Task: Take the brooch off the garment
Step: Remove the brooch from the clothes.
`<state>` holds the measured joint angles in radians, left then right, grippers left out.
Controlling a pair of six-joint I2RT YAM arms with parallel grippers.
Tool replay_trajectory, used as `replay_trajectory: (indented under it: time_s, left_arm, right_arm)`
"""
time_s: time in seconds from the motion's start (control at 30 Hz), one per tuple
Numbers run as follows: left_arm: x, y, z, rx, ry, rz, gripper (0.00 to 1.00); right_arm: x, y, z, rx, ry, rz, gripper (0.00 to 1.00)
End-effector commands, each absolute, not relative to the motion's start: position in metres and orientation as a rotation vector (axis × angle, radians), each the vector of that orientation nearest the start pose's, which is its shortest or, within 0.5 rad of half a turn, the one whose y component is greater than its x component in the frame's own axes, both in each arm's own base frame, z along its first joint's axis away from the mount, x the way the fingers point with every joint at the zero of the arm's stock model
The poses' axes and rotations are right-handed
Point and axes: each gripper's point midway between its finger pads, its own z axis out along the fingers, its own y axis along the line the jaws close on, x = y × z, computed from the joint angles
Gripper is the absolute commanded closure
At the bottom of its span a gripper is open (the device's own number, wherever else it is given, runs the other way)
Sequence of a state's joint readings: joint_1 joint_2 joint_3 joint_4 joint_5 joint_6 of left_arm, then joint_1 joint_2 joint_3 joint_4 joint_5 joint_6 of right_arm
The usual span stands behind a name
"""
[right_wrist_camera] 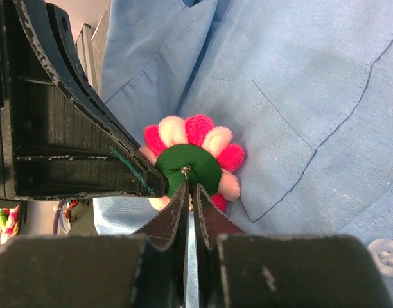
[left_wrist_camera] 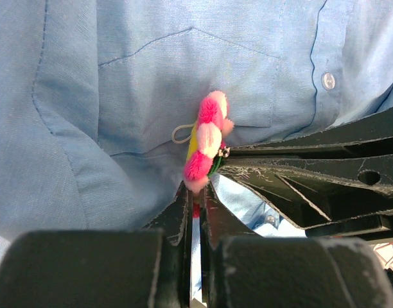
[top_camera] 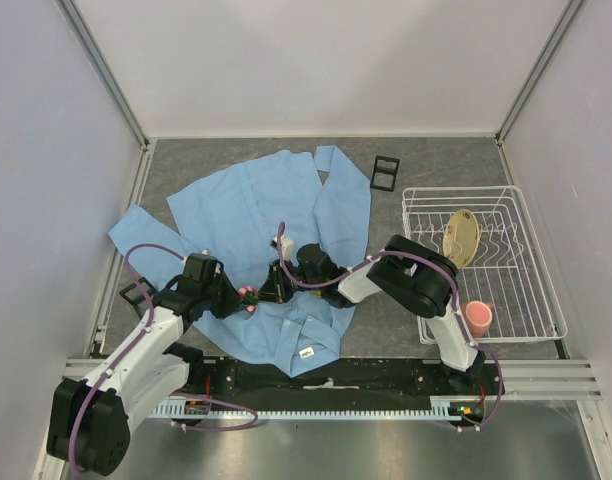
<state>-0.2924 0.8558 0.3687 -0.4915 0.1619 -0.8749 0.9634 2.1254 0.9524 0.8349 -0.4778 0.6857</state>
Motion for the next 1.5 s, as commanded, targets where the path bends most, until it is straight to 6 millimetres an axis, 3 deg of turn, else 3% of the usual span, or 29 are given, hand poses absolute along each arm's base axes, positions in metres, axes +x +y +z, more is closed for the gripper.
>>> replay_trajectory:
  time_s: [0.0, 0.1, 0.2, 0.53, 0.6, 0.63, 0.73, 0.83, 1.13, 1.33, 1.37, 1.47]
  left_arm:
    - [0.175, -0.119, 0.033, -0.710, 2.589, -0.642, 0.98]
    - [0.175, -0.119, 0.033, -0.713, 2.589, -0.644, 0.98]
    - [0.176, -0.119, 0.034, -0.716, 2.582, -0.647, 0.98]
    - [0.178, -0.124, 0.044, -0.744, 2.563, -0.691, 0.96]
    - [0.179, -0.124, 0.051, -0.751, 2.547, -0.698, 0.89]
    - [0.183, -0.124, 0.057, -0.744, 2.528, -0.706, 0.78]
    - [0.188, -0.121, 0.069, -0.763, 2.479, -0.698, 0.58]
    - [0.191, -0.118, 0.072, -0.778, 2.459, -0.682, 0.45]
    - [0.197, -0.101, 0.058, -0.849, 2.427, -0.595, 0.47]
    - [0.205, -0.094, 0.051, -0.887, 2.397, -0.574, 0.43]
    - [0.209, -0.096, 0.053, -0.873, 2.386, -0.605, 0.44]
    - [0.212, -0.101, 0.052, -0.860, 2.379, -0.656, 0.62]
  right_arm:
    - [0.207, 0.480, 0.049, -0.680, 2.022, 1.525, 0.93]
    - [0.210, 0.484, 0.059, -0.679, 2.000, 1.538, 1.00]
    - [0.212, 0.488, 0.067, -0.685, 1.981, 1.547, 1.00]
    - [0.214, 0.490, 0.059, -0.690, 1.989, 1.538, 0.97]
    - [0.213, 0.489, 0.056, -0.690, 1.997, 1.532, 0.95]
    - [0.213, 0.489, 0.057, -0.692, 1.994, 1.532, 0.95]
    - [0.213, 0.489, 0.057, -0.694, 1.996, 1.534, 0.95]
    - [0.212, 0.488, 0.057, -0.700, 1.995, 1.532, 0.96]
    - [0.211, 0.487, 0.057, -0.700, 1.994, 1.535, 0.99]
    - [0.210, 0.489, 0.058, -0.704, 1.993, 1.541, 0.99]
    - [0.210, 0.488, 0.057, -0.703, 1.995, 1.541, 0.99]
    - [0.209, 0.488, 0.056, -0.703, 1.999, 1.540, 0.99]
